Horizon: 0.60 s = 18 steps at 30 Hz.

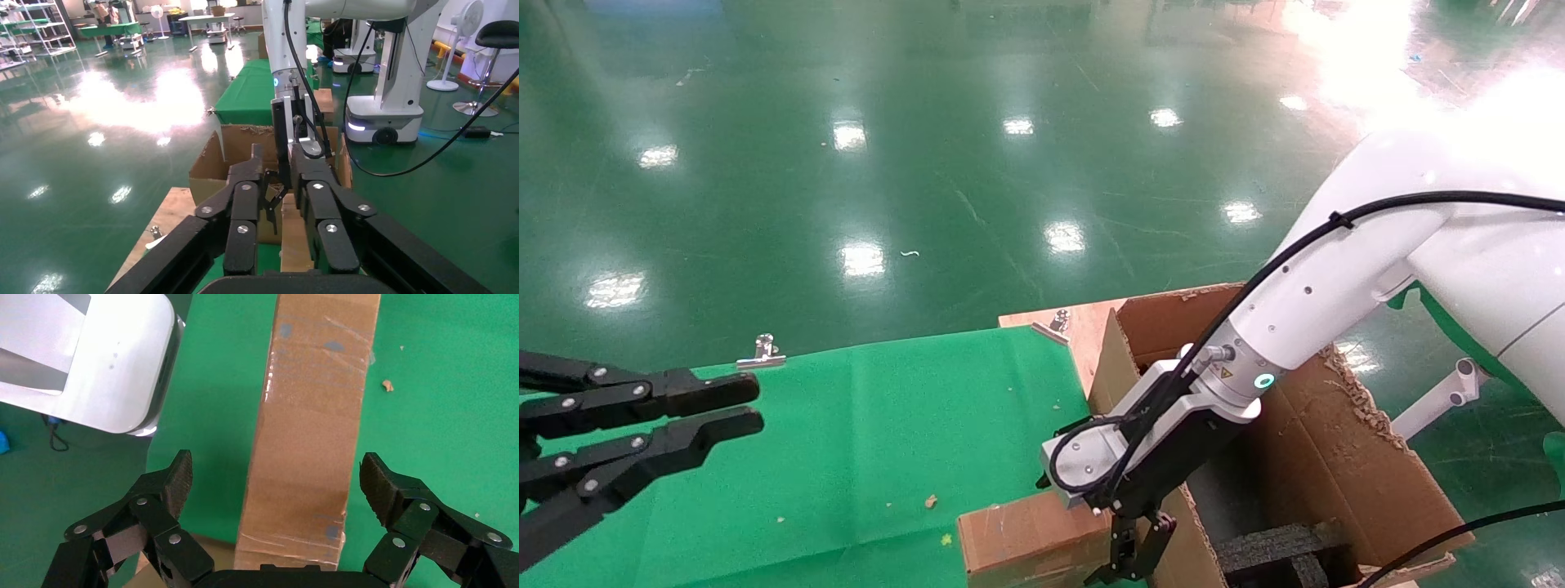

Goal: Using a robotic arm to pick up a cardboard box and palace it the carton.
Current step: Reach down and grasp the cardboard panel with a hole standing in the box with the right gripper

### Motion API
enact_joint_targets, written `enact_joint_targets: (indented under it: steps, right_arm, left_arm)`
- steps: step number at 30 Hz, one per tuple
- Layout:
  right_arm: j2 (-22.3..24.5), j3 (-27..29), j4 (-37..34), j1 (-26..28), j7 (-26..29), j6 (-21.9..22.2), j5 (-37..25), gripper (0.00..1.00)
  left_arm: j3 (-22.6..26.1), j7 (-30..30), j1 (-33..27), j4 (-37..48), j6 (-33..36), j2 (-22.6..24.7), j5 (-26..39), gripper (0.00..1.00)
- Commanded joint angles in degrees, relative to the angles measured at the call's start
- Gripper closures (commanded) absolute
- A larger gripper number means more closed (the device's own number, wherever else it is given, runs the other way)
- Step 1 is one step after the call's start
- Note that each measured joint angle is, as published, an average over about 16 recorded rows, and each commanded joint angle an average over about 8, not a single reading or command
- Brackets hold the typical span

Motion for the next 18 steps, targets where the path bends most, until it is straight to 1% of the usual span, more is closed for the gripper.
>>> enact_joint_targets:
  steps: [1, 18]
  right_arm:
    - [0.0, 0.1, 0.1, 0.0, 0.1, 0.0, 0.0, 1.00]
    - [0.3, 0.8, 0.3, -0.4, 0.4, 0.0, 0.4, 1.00]
  left_arm:
    - [0.0, 0.0, 0.0, 0.0, 0.0, 0.0, 0.0, 0.00]
    - [0.0, 0.0, 0.0, 0.0, 0.0, 0.0, 0.0, 0.00]
